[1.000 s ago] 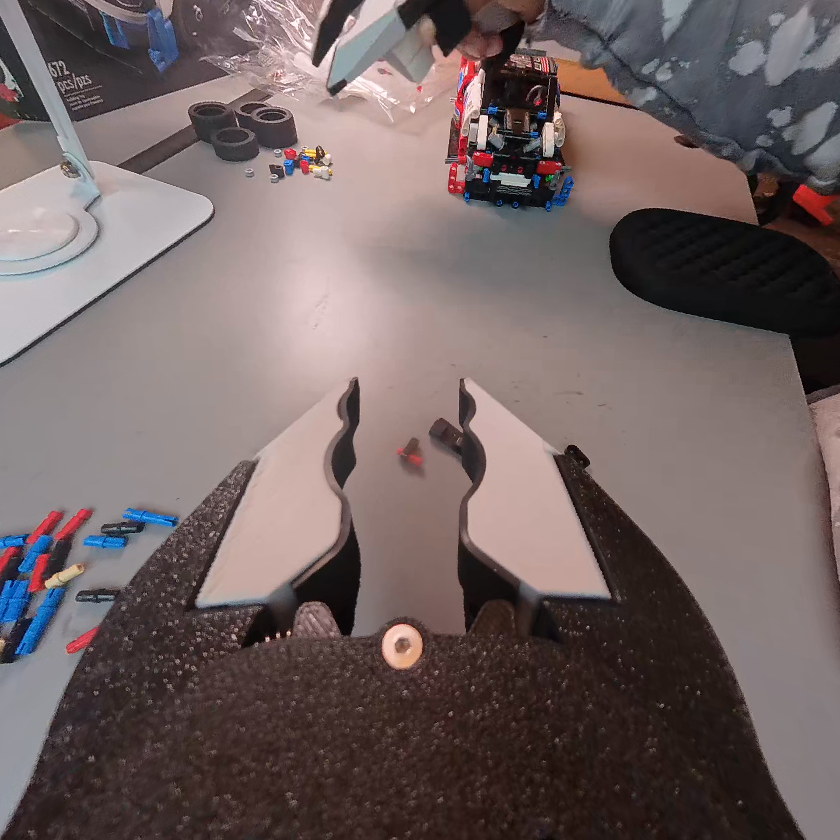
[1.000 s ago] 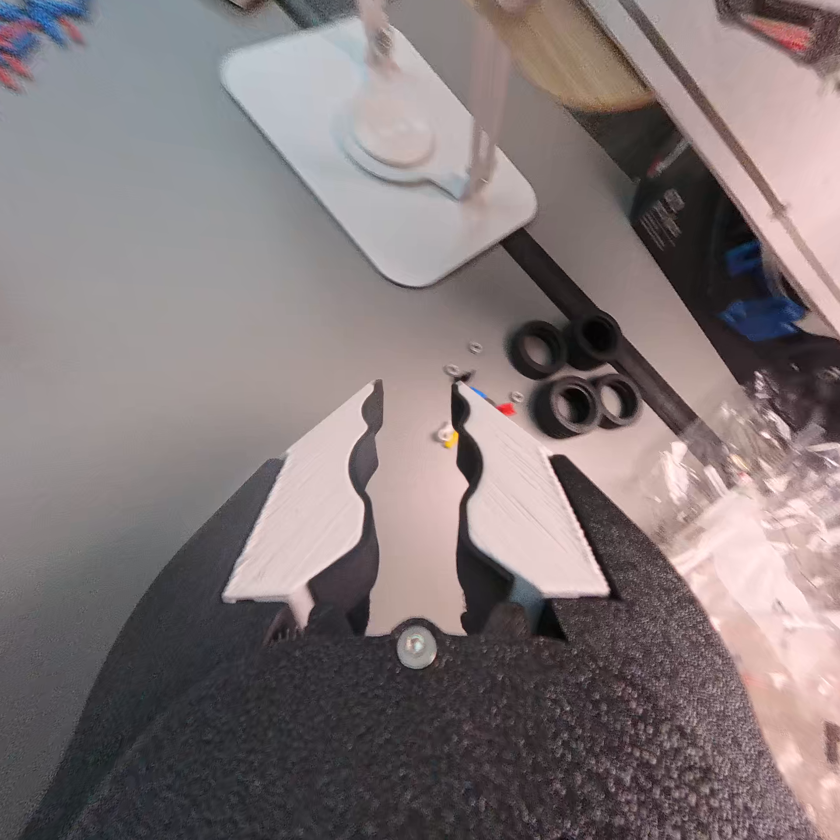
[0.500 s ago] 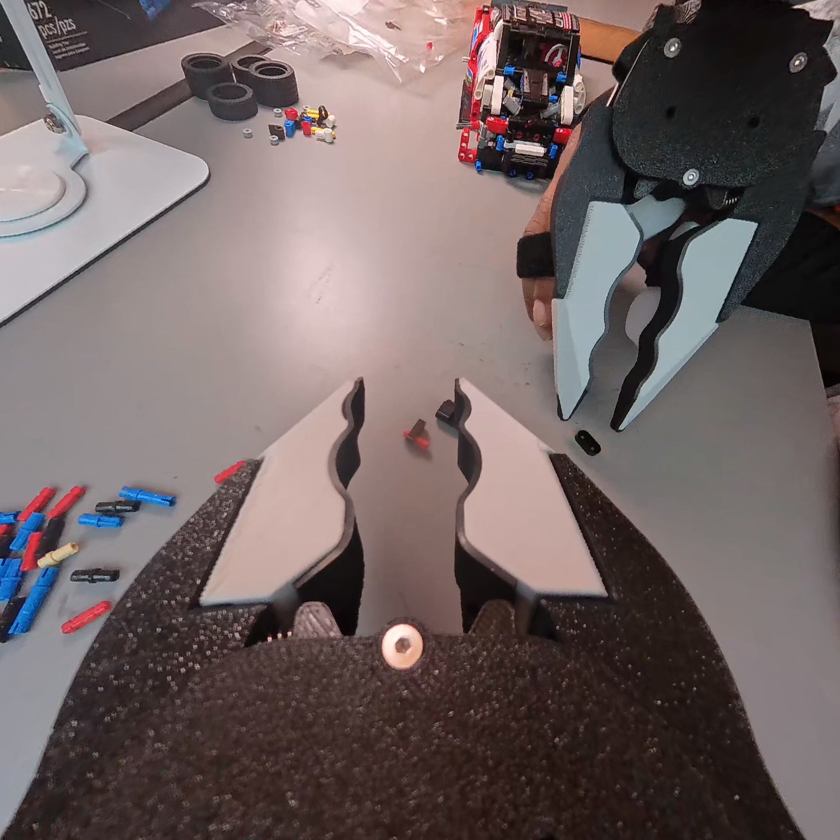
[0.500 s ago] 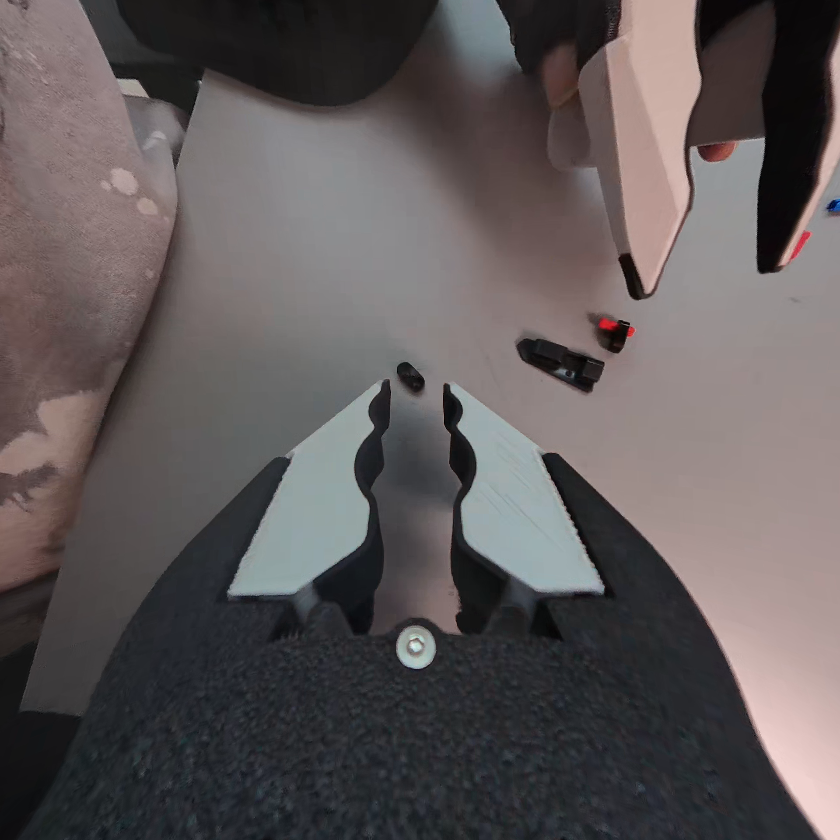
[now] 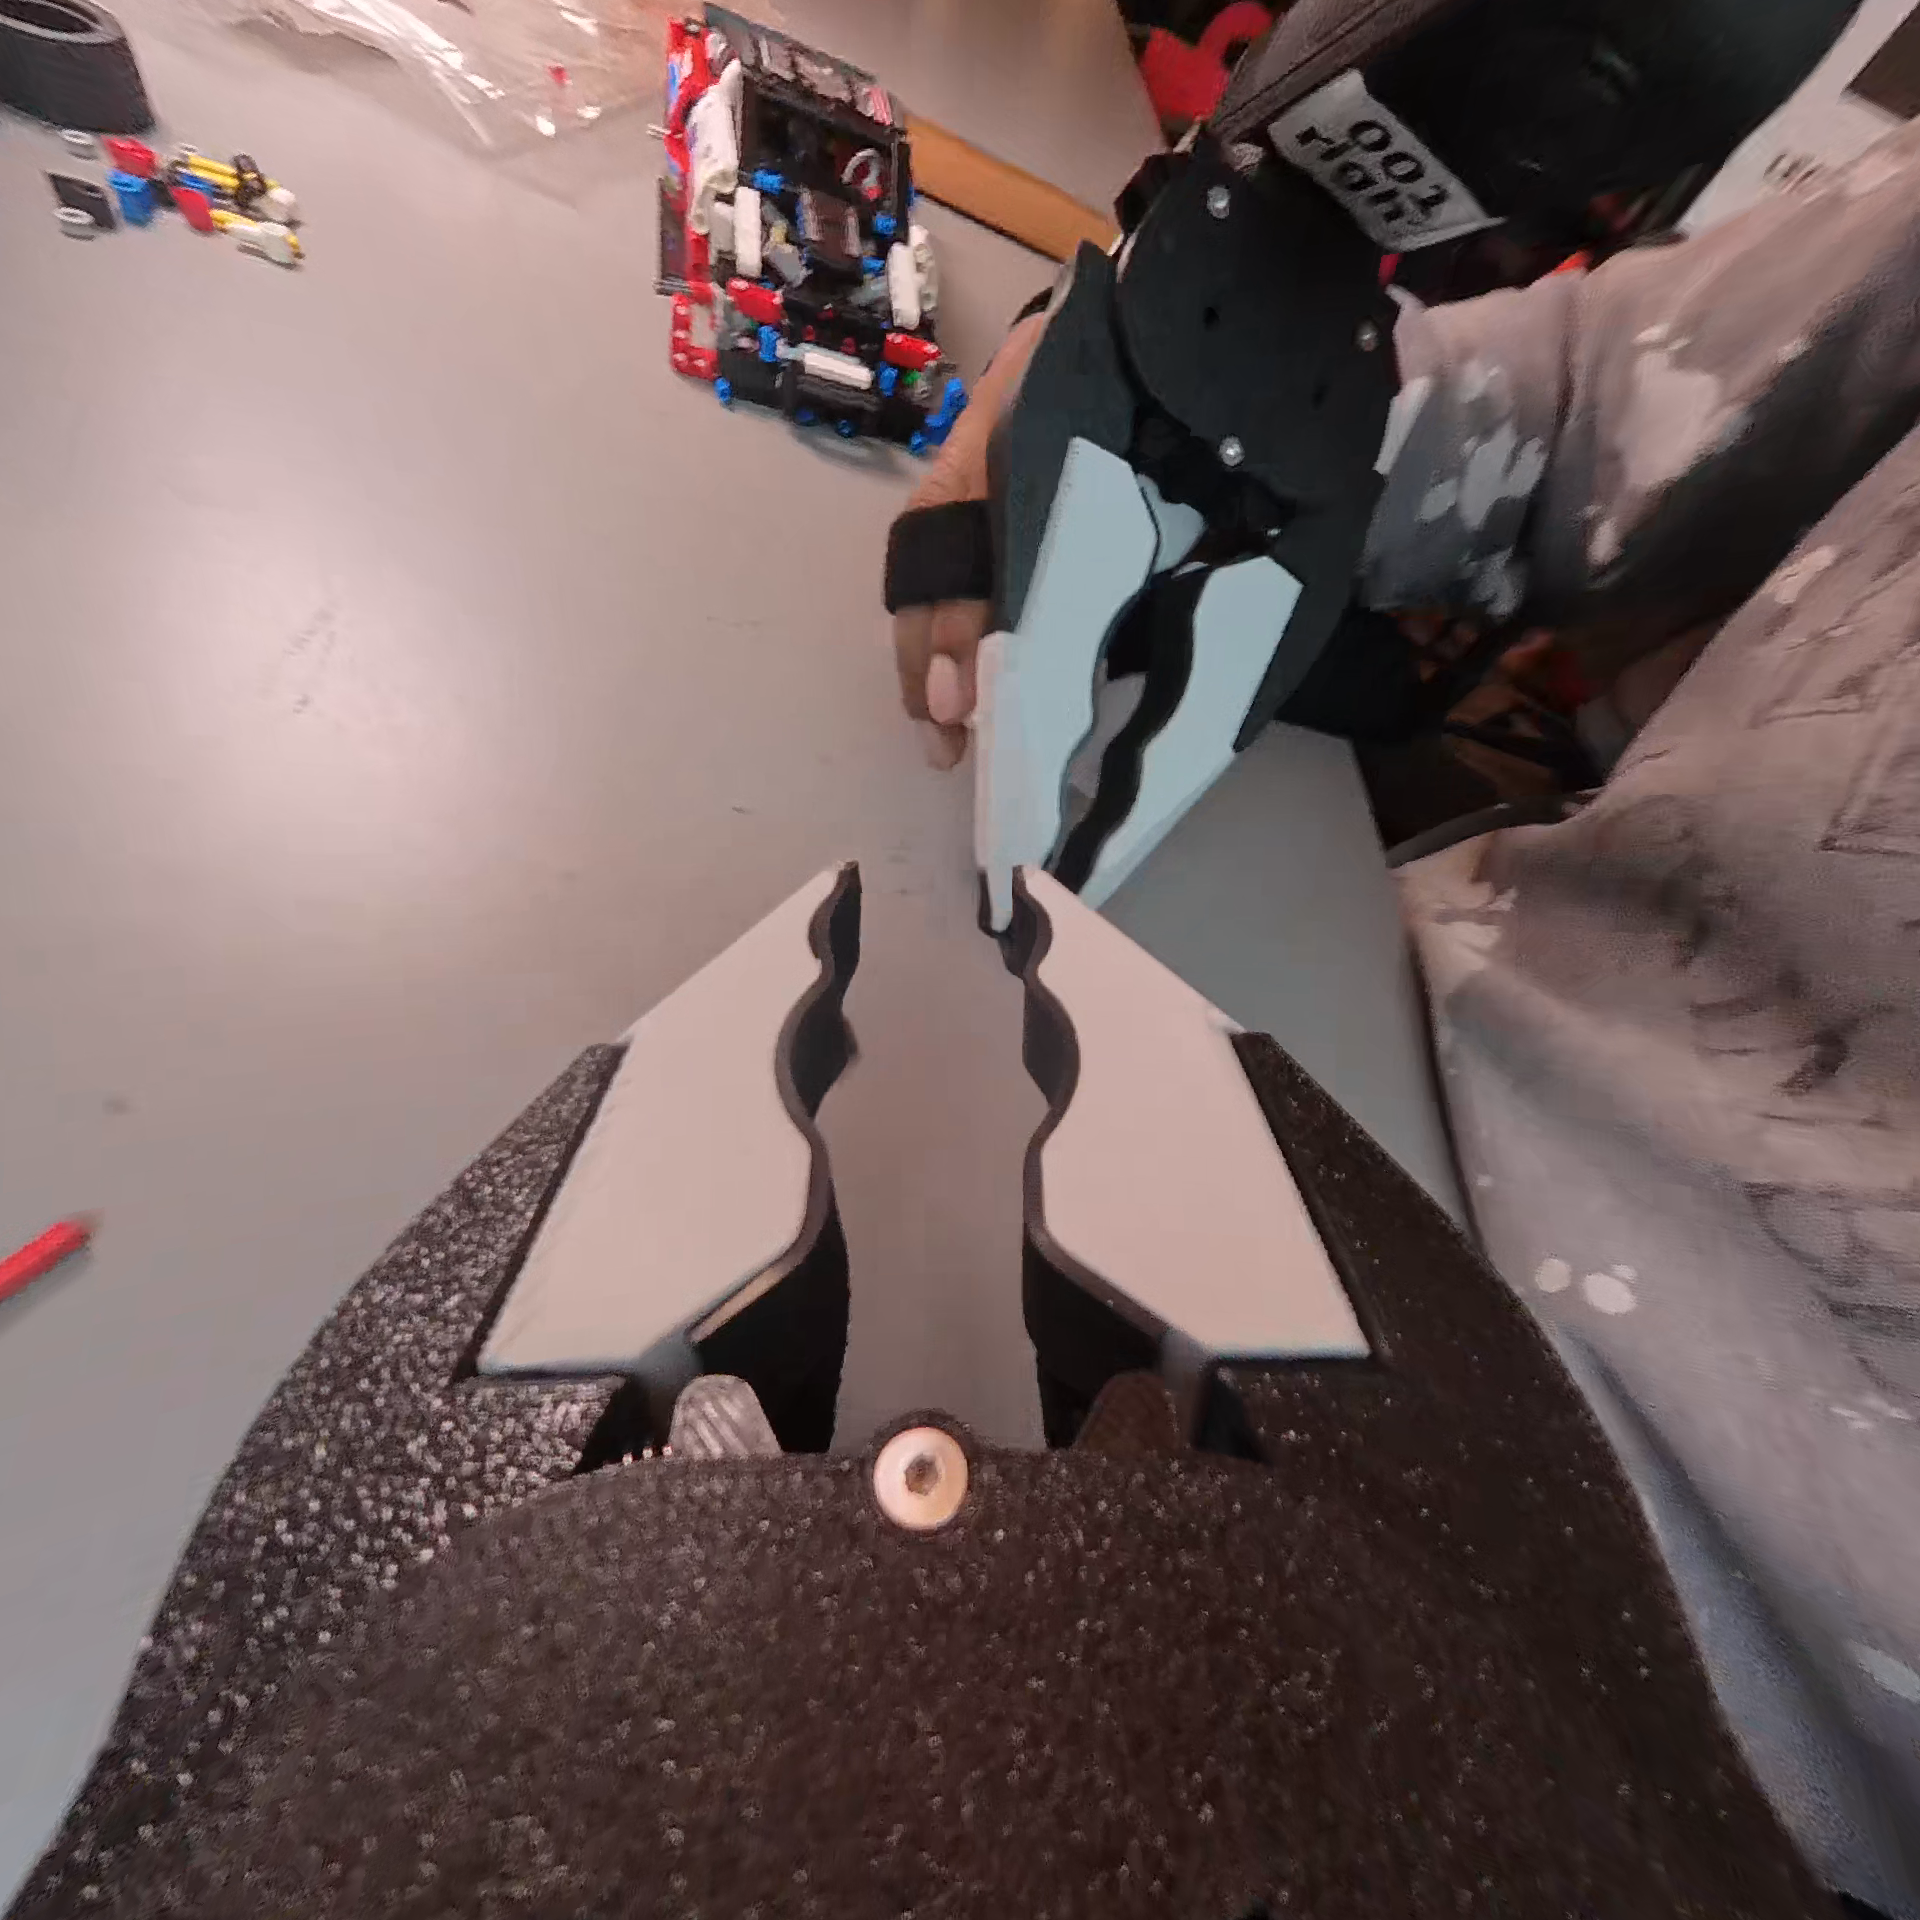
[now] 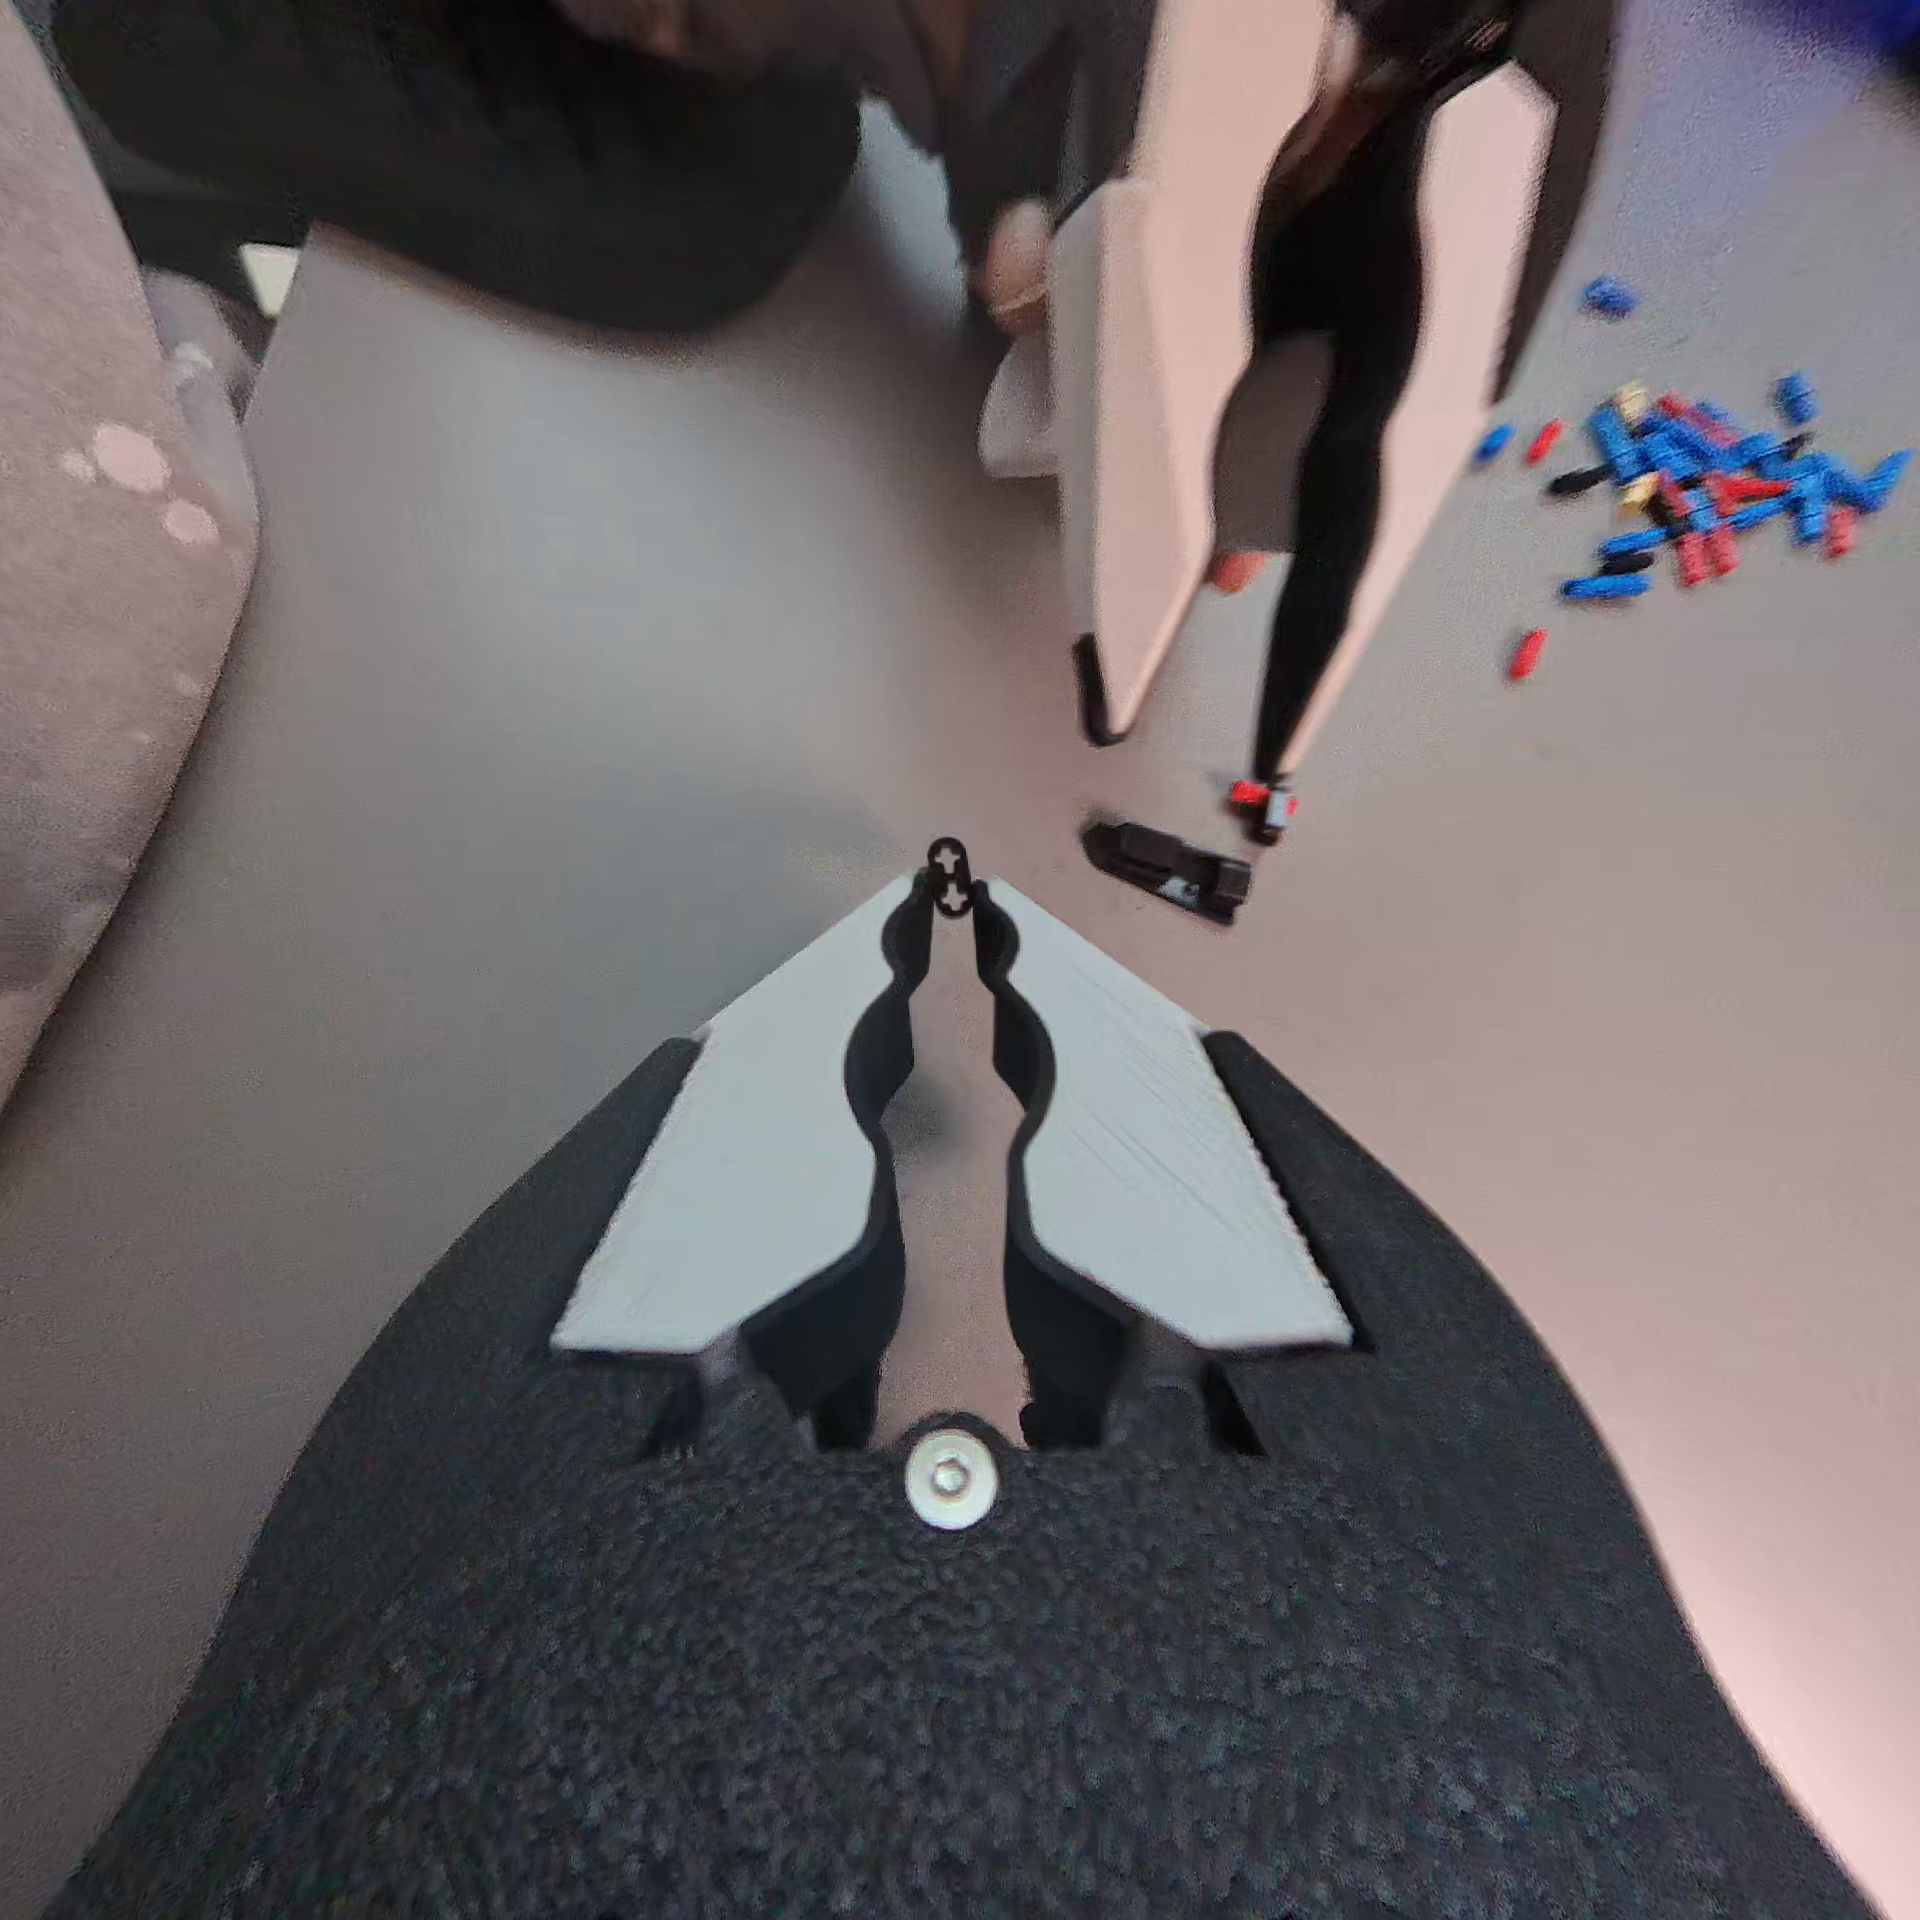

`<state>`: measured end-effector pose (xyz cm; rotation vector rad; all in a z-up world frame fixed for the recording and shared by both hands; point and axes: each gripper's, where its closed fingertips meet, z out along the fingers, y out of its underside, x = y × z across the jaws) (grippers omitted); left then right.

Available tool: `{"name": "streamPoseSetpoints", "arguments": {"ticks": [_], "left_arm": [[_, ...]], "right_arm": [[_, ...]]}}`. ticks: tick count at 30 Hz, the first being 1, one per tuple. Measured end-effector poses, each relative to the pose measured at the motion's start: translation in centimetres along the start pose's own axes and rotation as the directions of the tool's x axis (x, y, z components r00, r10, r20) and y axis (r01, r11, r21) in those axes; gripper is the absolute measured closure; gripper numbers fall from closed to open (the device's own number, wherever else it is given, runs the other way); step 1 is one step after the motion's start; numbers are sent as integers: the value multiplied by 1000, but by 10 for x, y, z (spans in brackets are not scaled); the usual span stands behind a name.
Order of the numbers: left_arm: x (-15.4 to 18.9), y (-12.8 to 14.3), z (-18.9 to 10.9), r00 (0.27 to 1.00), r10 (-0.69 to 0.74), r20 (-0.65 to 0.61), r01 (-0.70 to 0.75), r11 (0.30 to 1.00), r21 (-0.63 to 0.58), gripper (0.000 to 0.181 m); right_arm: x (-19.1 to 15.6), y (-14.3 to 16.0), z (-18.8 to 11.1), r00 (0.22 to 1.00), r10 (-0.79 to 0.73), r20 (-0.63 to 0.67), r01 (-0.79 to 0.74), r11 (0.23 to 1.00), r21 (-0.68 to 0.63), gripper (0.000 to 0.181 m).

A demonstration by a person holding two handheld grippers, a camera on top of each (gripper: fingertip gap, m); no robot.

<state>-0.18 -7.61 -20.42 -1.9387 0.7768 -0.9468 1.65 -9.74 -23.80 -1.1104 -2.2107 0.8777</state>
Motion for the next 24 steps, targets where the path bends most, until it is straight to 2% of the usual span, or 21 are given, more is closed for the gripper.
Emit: {"name": "streamPoseSetpoints", "arguments": {"ticks": [1,4,7,12,18,21,22,24], "left_arm": [[6,-4,0,999,-28,-47,29,999,26,154],[16,-19,-3,979,-140,-149,156,982,107,160],[21,-28,-4,946,-230,-231,265,954,137,166],[21,-29,-1,943,-250,-221,286,947,145,175],[25,-38,-3,938,-251,-241,297,939,177,176],[23,-44,-9,964,-197,-180,232,952,200,179],[19,-48,-16,979,-162,-123,185,960,212,179],[7,-61,-43,996,-82,40,70,967,245,179]], "right_arm": [[7,-8,-7,999,0,-51,3,999,53,175],[21,-27,-28,986,-23,-168,48,987,152,175],[28,-39,-38,975,-22,-223,68,977,203,175],[32,-45,-44,956,-59,-288,124,969,214,175],[33,-52,-52,941,-82,-329,165,959,232,175],[37,-58,-56,930,-67,-362,171,949,265,174],[40,-58,-57,932,-42,-360,150,949,278,173],[44,-47,-51,954,20,-298,58,967,249,158]]}}
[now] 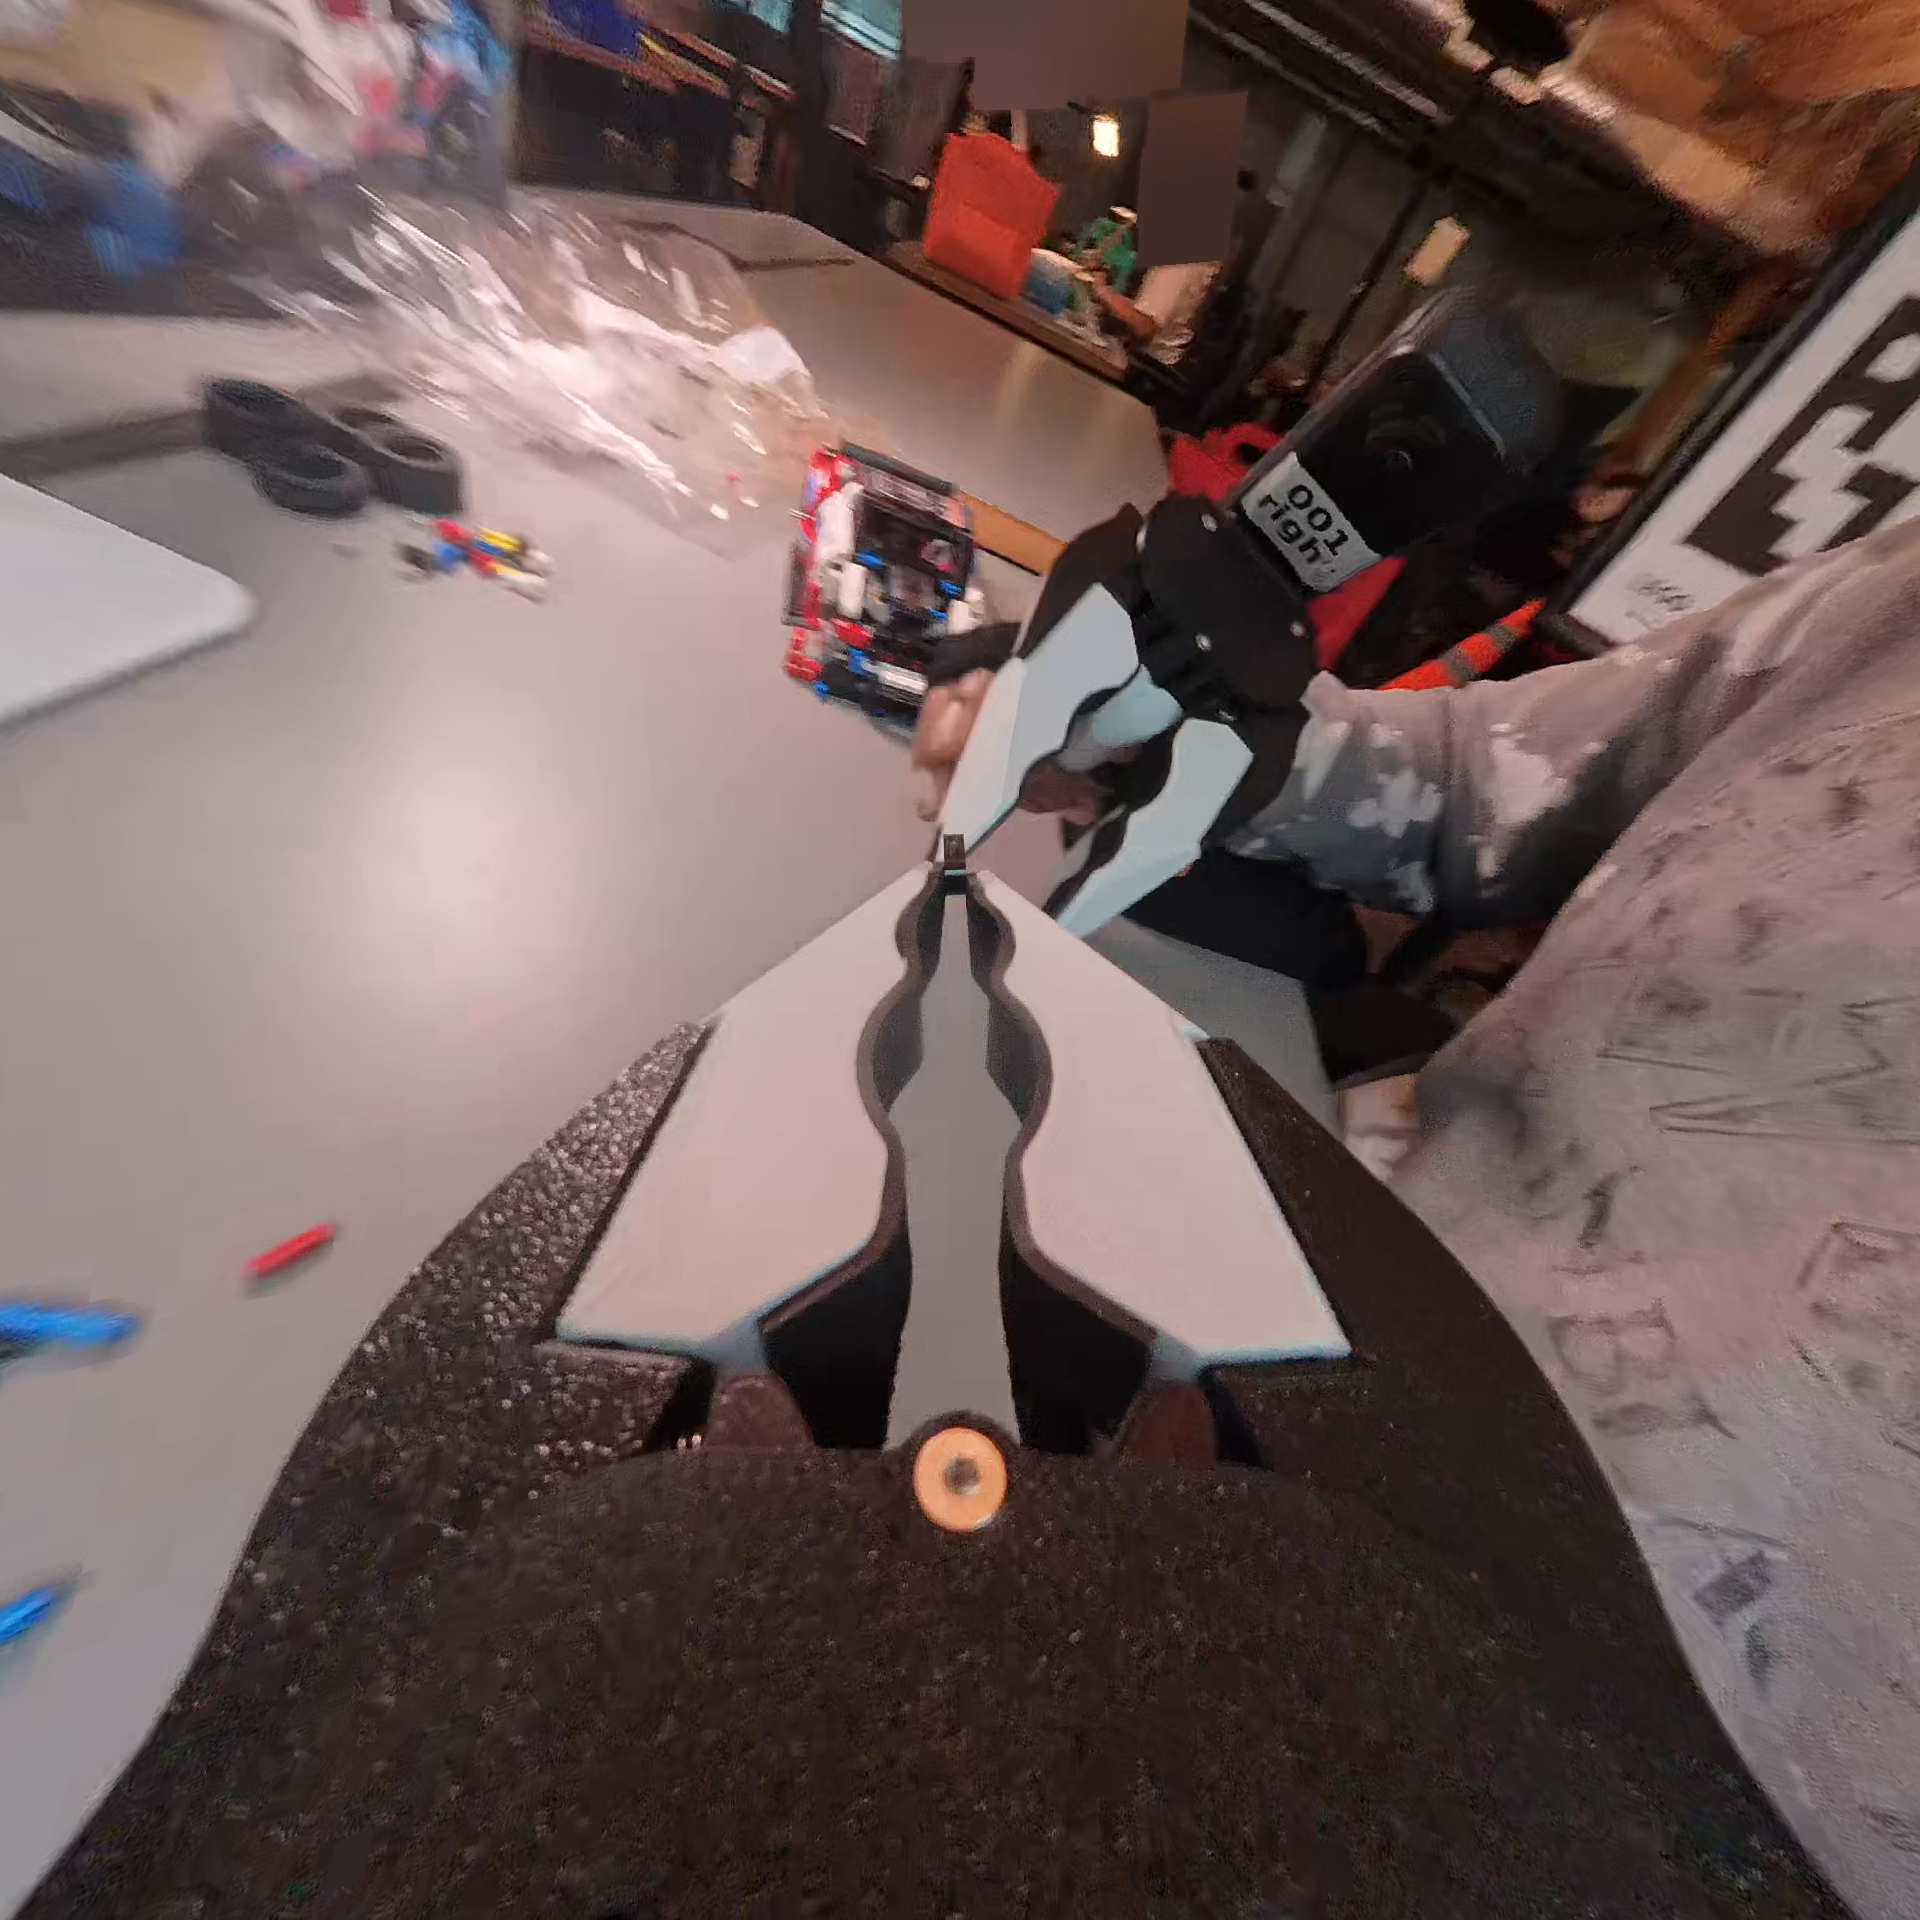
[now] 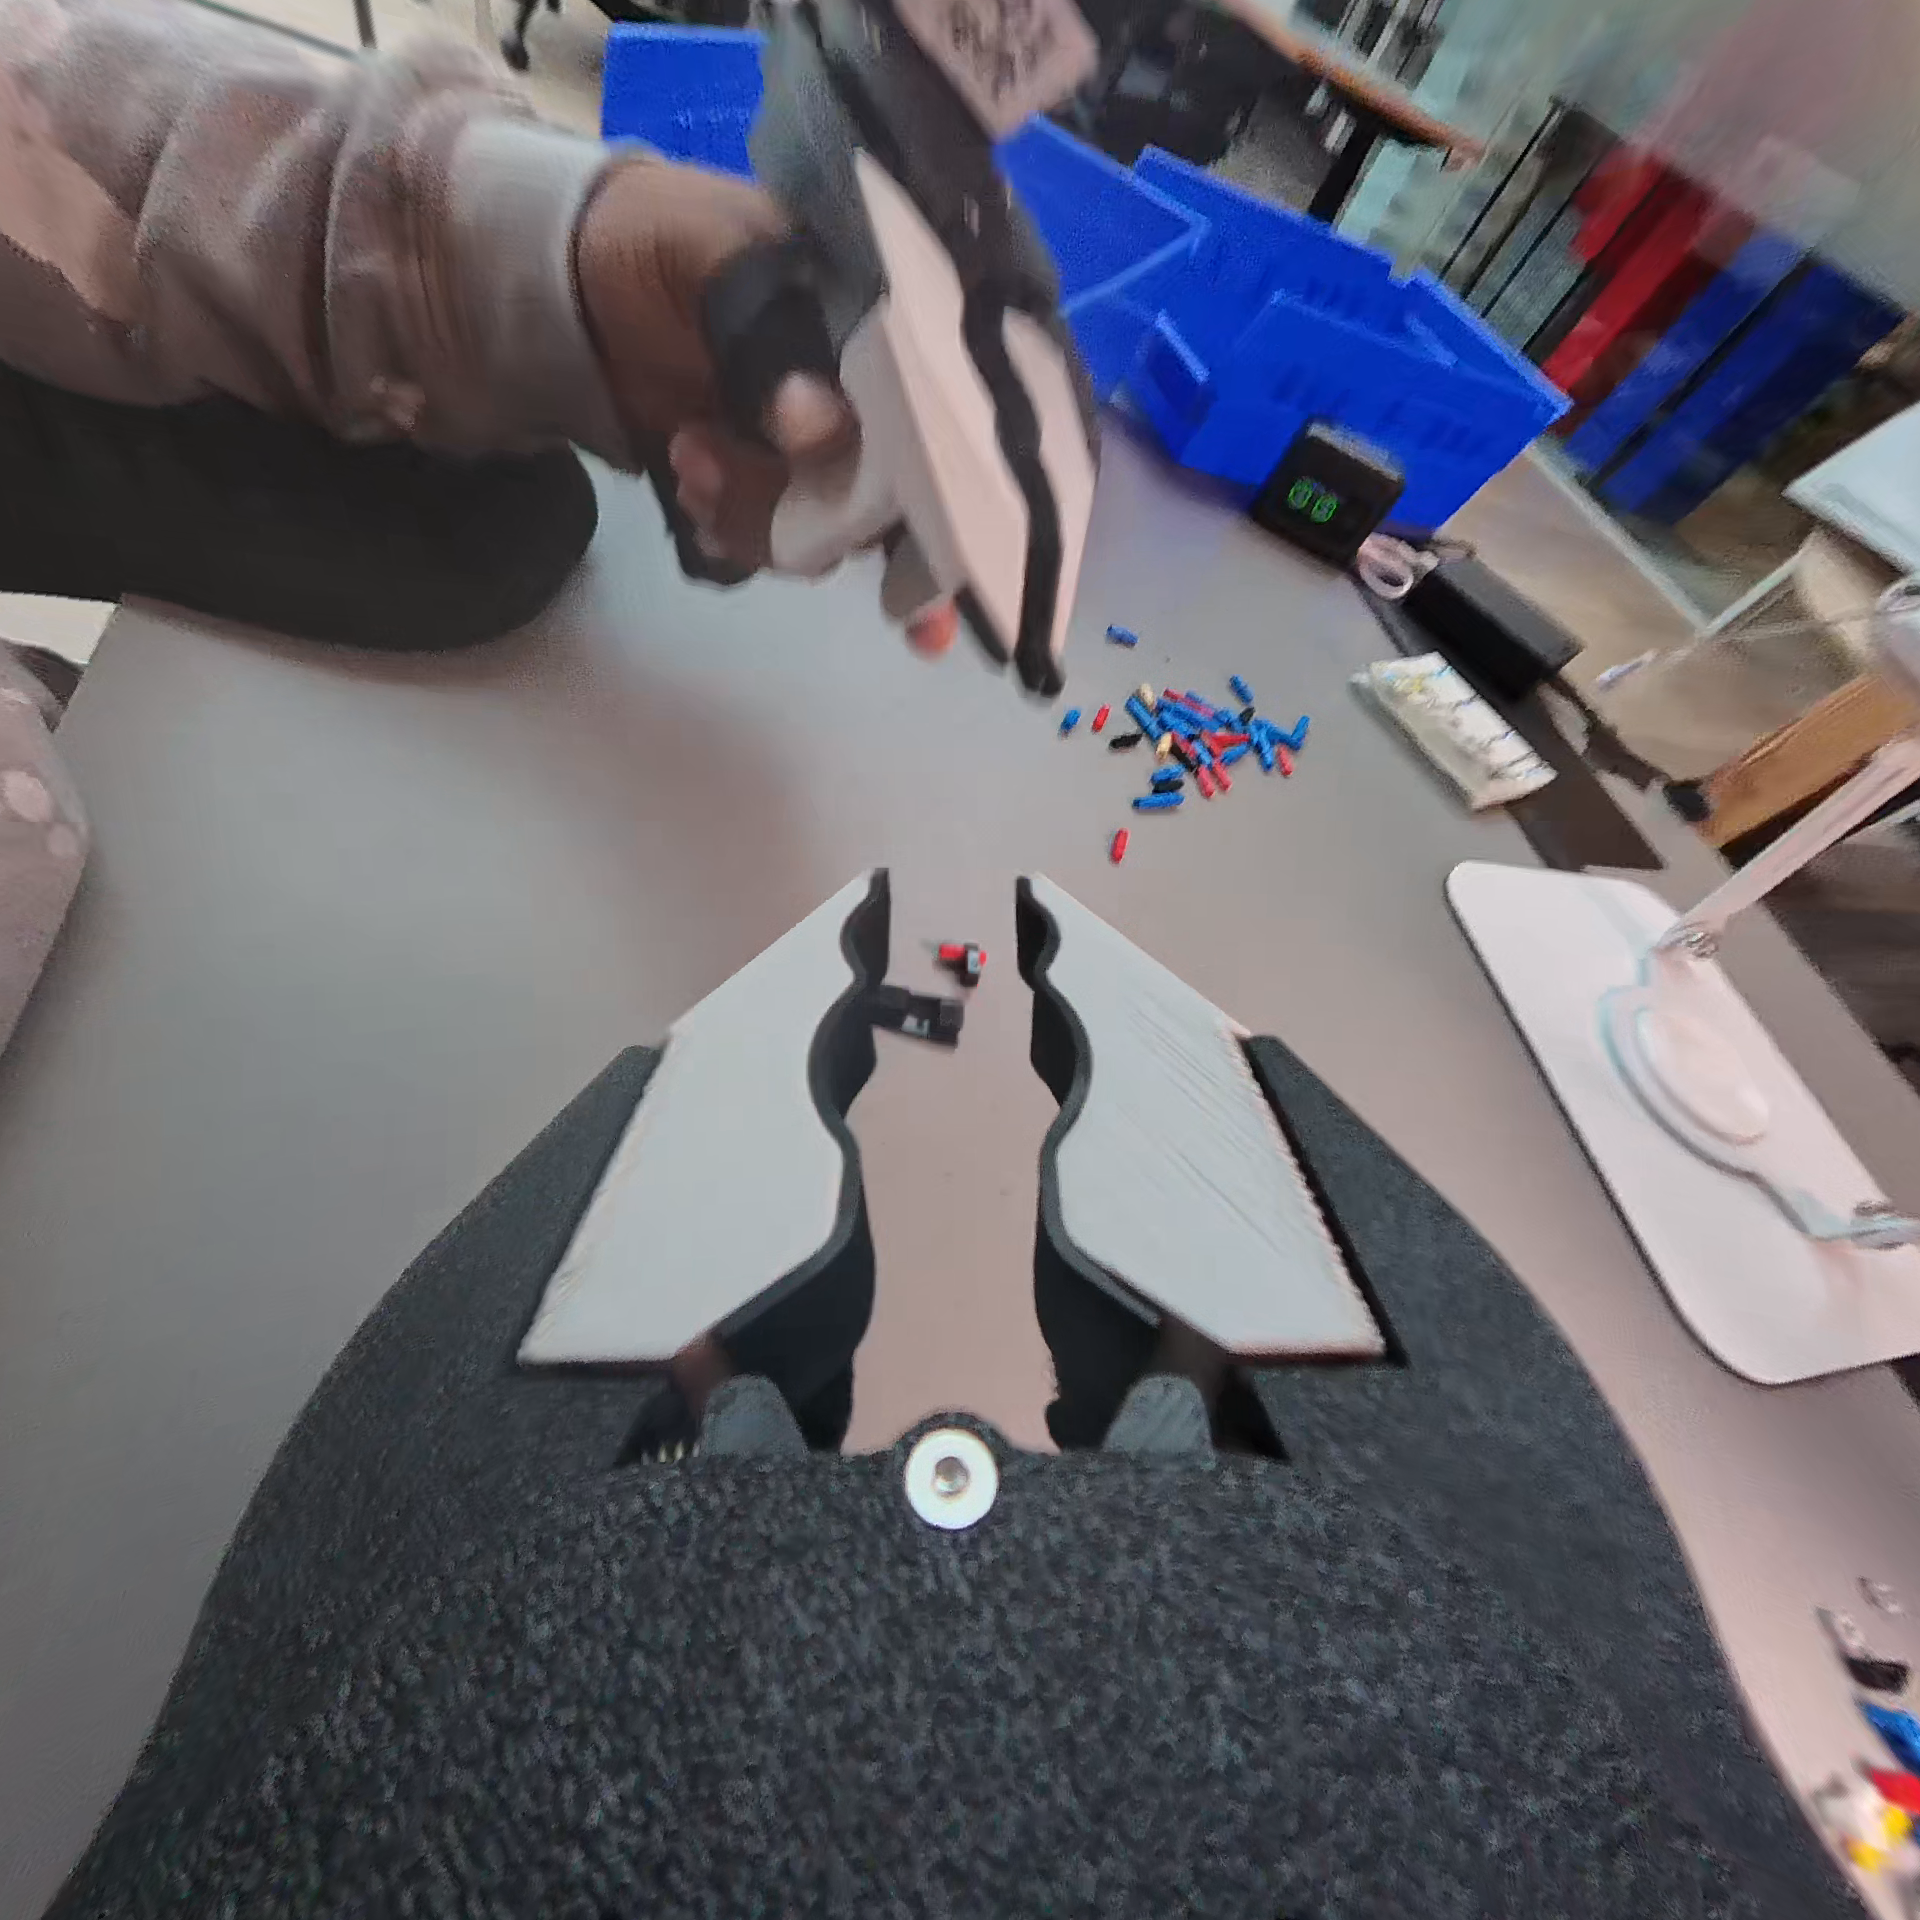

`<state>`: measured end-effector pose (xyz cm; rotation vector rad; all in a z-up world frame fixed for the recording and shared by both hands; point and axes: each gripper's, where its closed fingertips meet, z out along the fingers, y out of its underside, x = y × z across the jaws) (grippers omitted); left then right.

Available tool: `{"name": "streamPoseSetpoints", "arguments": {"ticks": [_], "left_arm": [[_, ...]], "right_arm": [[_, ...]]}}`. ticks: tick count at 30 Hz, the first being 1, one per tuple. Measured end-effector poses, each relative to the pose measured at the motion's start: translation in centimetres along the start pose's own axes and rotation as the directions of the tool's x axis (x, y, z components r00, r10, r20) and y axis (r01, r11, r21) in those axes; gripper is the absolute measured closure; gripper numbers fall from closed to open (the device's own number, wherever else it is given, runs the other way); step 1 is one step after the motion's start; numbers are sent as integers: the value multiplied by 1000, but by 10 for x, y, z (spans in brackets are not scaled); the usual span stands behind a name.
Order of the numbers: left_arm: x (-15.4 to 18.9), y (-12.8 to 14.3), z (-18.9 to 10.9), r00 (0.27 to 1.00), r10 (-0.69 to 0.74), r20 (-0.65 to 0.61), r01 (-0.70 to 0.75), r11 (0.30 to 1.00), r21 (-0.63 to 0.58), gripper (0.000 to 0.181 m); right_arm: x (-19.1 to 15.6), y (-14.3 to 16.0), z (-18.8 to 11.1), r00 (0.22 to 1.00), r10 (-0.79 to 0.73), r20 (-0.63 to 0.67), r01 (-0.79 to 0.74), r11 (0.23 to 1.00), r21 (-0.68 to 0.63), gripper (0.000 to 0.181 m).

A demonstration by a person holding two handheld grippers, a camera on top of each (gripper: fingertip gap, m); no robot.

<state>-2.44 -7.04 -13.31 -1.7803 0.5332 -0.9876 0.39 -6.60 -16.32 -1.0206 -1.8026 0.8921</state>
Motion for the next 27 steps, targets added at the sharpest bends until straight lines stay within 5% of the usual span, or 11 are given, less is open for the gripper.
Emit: {"name": "streamPoseSetpoints", "arguments": {"ticks": [3,6,8,11,19,23,27], "left_arm": [[-37,-30,-66,911,192,364,-189,981,-44,180],[-77,-32,-155,673,291,680,-198,957,-214,179],[-94,-18,-207,551,293,782,-93,952,-291,178],[-106,11,-253,469,261,844,62,943,-326,178],[-117,58,-281,377,292,879,223,893,-392,175],[-118,51,-282,346,304,887,194,902,-385,160],[-108,27,-264,377,301,876,67,934,-350,156]], "right_arm": [[-1,31,8,993,104,63,-95,986,-140,150],[-6,56,21,979,169,114,-136,958,-252,148],[-9,66,32,968,207,139,-156,938,-311,148],[-10,69,49,954,251,165,-181,919,-351,148],[1,72,79,940,303,154,-206,869,-450,156],[5,76,81,949,279,146,-184,866,-464,178],[9,63,77,964,230,130,-167,912,-375,179]]}}
